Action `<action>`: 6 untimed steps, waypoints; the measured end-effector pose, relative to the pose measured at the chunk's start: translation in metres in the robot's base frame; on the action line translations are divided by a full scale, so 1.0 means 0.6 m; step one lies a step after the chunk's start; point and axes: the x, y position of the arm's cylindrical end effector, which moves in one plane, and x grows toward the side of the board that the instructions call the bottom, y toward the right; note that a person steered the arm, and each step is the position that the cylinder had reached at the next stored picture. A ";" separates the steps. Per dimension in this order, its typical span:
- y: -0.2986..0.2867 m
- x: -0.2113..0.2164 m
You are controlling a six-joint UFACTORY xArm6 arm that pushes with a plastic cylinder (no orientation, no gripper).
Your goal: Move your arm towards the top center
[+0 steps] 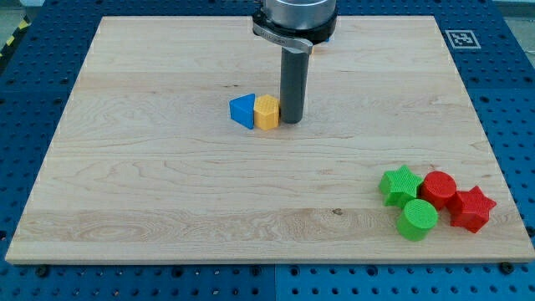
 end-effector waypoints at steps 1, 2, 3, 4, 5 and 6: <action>0.046 -0.002; 0.104 -0.010; 0.164 -0.023; 0.215 -0.081; 0.234 -0.175; 0.219 -0.260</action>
